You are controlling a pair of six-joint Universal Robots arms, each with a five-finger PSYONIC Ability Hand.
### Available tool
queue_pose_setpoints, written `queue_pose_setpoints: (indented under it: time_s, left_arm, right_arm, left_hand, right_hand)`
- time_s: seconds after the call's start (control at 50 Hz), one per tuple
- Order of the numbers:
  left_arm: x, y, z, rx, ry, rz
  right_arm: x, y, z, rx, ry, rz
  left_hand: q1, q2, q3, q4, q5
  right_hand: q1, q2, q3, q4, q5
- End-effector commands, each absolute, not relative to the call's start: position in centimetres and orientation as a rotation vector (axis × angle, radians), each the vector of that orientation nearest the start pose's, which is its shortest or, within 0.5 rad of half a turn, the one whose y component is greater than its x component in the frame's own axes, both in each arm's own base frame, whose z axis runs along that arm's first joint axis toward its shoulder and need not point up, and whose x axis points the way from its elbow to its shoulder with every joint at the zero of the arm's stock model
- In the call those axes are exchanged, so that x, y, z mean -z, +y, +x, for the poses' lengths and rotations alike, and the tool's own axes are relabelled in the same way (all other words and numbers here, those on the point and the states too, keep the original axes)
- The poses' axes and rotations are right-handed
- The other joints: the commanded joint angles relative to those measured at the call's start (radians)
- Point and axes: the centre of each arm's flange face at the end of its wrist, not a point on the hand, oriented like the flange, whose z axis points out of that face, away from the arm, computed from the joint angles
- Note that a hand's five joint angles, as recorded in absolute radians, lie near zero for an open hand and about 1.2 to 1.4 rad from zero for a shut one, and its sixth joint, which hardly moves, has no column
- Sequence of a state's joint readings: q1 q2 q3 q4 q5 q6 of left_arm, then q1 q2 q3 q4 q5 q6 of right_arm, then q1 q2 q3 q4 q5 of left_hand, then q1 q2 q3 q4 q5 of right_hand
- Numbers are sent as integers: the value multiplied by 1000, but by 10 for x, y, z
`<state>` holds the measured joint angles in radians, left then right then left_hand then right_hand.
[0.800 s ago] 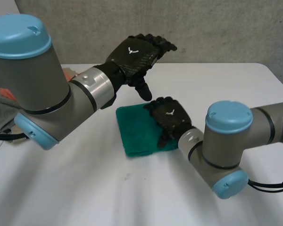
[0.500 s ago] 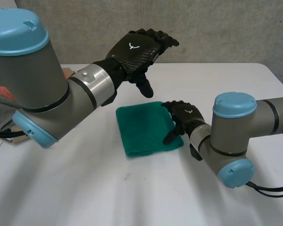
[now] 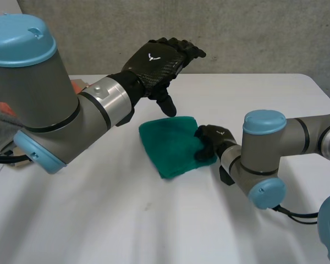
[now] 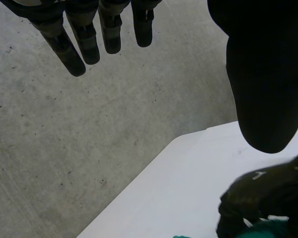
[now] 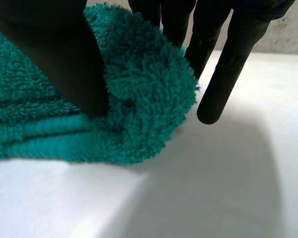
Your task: Fold the laundry.
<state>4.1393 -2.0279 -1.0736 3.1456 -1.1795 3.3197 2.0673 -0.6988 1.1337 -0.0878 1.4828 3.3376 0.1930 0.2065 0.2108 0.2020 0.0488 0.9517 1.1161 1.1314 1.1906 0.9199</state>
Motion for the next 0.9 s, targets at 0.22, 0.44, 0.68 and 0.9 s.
queue_pose_setpoints:
  time_s: [0.22,0.44,0.68,0.9]
  left_arm:
    - [-308,-251,-362,-1812,-1526,-1013]
    - [-306,-248,-366,-1799,-1524,-1020]
    - [-297,-243,-373,-1769,-1529,-1041]
    - [-297,-247,-368,-1765,-1549,-1030]
  right_arm:
    - [-132,-475,246,1902,2182,36]
    - [-122,-541,126,2158,2205,255]
    - [-110,-557,44,2206,2231,369]
    - [-115,-558,20,2266,2301,304]
  left_hand:
    - [-18,-32,-36,-27,-49]
    - [-18,-32,-36,-27,-49]
    - [-18,-32,-36,-27,-49]
    - [-18,-32,-36,-27,-49]
  right_hand:
    - [445,280,265,206,302]
    - [445,280,265,206,302]
    - [445,280,265,206,302]
    - [-777,-942,-957,-1016,-920]
